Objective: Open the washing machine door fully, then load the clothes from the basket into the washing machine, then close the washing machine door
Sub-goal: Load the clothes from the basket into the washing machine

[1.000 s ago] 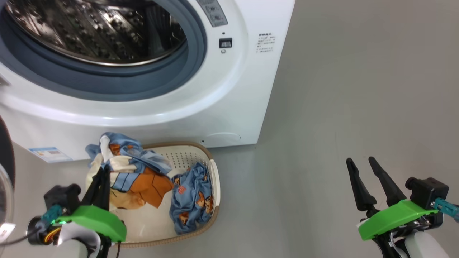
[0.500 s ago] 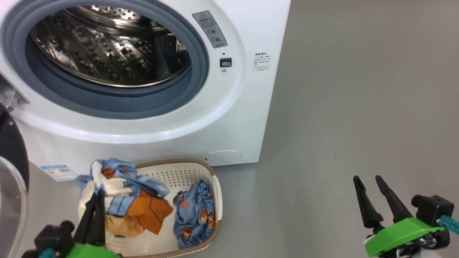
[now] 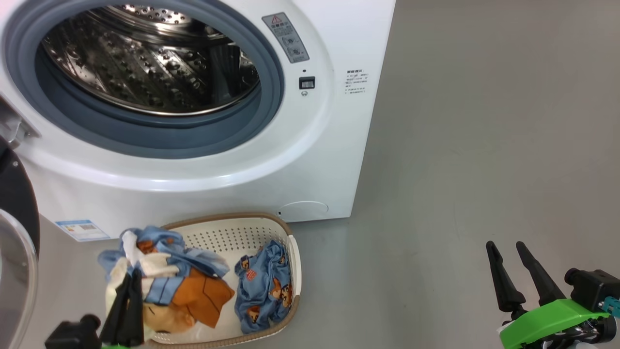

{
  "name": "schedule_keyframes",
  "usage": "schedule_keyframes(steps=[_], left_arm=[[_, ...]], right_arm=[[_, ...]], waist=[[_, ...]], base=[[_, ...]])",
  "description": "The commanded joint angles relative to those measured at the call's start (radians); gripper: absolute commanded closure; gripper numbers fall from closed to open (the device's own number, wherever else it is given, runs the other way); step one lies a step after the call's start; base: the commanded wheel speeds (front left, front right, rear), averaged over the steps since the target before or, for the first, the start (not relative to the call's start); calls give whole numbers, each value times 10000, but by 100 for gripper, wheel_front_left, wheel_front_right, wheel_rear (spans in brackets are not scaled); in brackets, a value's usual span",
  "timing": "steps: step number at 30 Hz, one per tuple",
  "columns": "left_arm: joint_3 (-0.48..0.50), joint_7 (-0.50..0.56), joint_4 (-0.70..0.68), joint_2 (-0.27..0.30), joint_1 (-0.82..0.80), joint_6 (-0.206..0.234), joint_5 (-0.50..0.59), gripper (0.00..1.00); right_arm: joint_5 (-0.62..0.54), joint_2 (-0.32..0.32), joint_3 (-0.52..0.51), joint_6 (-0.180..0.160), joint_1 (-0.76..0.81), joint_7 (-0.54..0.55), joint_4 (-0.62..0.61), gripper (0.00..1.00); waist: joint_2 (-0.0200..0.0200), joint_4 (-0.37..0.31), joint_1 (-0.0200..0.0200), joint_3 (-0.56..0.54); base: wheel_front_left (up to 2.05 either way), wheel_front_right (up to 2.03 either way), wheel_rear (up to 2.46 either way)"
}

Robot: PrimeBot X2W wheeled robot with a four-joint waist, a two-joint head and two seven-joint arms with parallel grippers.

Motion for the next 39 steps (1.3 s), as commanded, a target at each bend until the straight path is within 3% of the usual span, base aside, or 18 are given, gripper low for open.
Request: schedule_keyframes(steps=[1,10,21,39], left_arm=[[319,-107,-192,68,-505,31,-83,100],[402,-107,-31,94,-2118,-127,-309,100],[347,-107,872,646,-5478,-236,-127,100],[347,-107,6904,1688,-10477,-262,-54,100]], right_arm=[[-20,-138,152,16,16,-76,-262,0],[-50,-11,222,16,-315,-76,-349,0],[-23,188,484,16,-982,-76,-418,0],[38,635,729,16,-1756,-76,-652,0]], waist=[[-1,1,0,61],[-1,-104,0,681],[-1,-559,0,1631],[-1,-1461,0,2833]], base=[[0,0,0],[0,0,0],[0,0,0],[0,0,0]])
